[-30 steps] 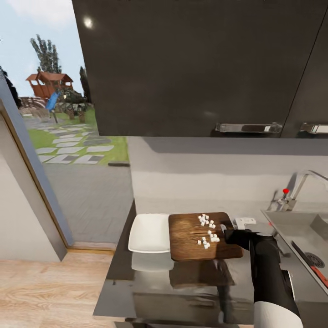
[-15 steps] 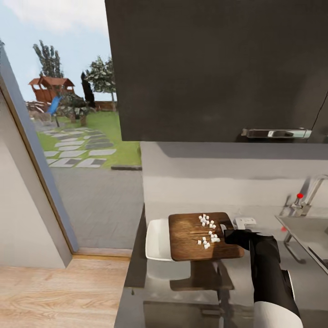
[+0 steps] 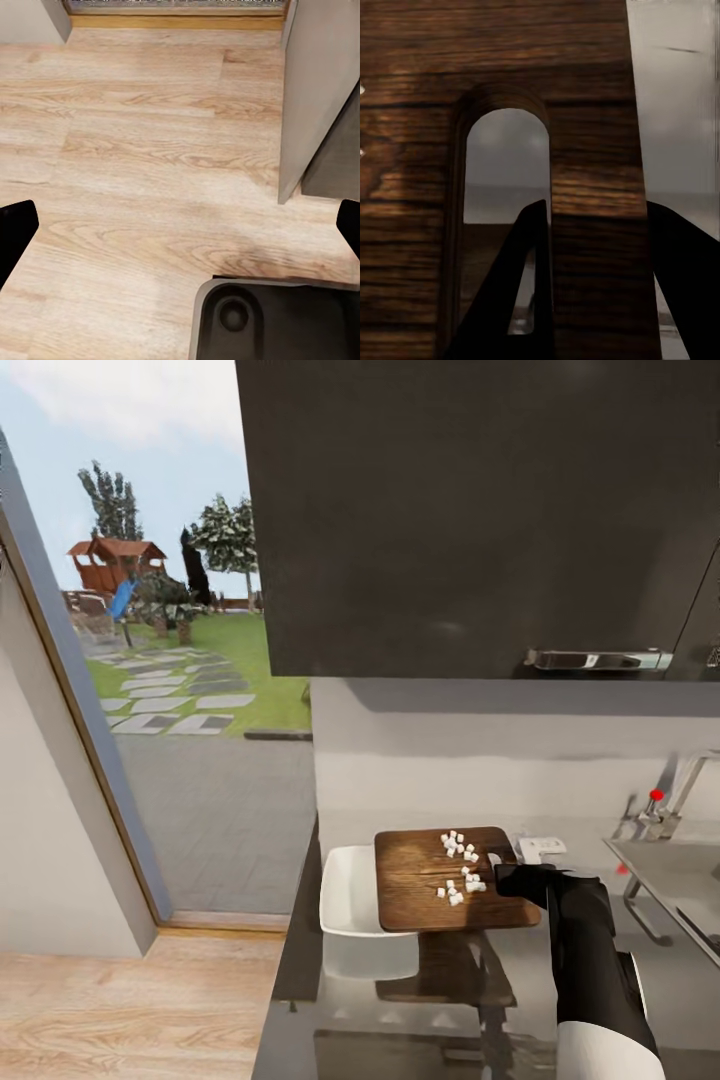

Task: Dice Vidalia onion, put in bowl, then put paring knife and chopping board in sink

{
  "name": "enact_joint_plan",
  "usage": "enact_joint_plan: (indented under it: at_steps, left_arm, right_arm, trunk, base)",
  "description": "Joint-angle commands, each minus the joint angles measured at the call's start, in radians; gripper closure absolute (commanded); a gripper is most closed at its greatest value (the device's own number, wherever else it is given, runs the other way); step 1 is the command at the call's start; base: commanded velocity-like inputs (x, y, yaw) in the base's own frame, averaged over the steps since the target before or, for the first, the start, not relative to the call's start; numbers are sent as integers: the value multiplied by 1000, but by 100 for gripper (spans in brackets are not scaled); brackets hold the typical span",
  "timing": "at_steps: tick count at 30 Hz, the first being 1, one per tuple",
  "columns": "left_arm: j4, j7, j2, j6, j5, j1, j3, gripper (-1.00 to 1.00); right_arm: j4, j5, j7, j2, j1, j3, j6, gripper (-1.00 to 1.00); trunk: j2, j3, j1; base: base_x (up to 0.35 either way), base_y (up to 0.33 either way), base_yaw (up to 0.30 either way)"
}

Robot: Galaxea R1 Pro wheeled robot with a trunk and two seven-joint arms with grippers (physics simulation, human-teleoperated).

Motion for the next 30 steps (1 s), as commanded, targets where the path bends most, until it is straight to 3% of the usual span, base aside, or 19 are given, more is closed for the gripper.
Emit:
enact_joint_plan:
  at_steps: [1, 5, 11, 30]
  left_arm:
    - [-2, 4, 1, -2, 10, 0, -9, -100]
    - [-1, 4, 1, -1, 10, 0, -8, -100]
    - [3, 4, 1, -2, 10, 0, -8, -100]
    - [5, 3, 1, -1, 10, 0, -8, -100]
  right_arm:
    - [-1, 9, 8, 1, -1, -2, 2, 100]
    - [-2, 10, 6, 1, -1, -2, 4, 100]
    - [-2, 24, -5, 1, -1, 29, 6, 100]
    - [-3, 25, -5, 1, -1, 30, 6, 100]
  trunk:
    - [-1, 1, 1]
    - [-1, 7, 1]
    - [-1, 17, 1]
    - [-1, 47, 1]
  base:
    - [0, 0, 0]
    - [0, 0, 0]
    - [0, 0, 0]
    - [126, 105, 0]
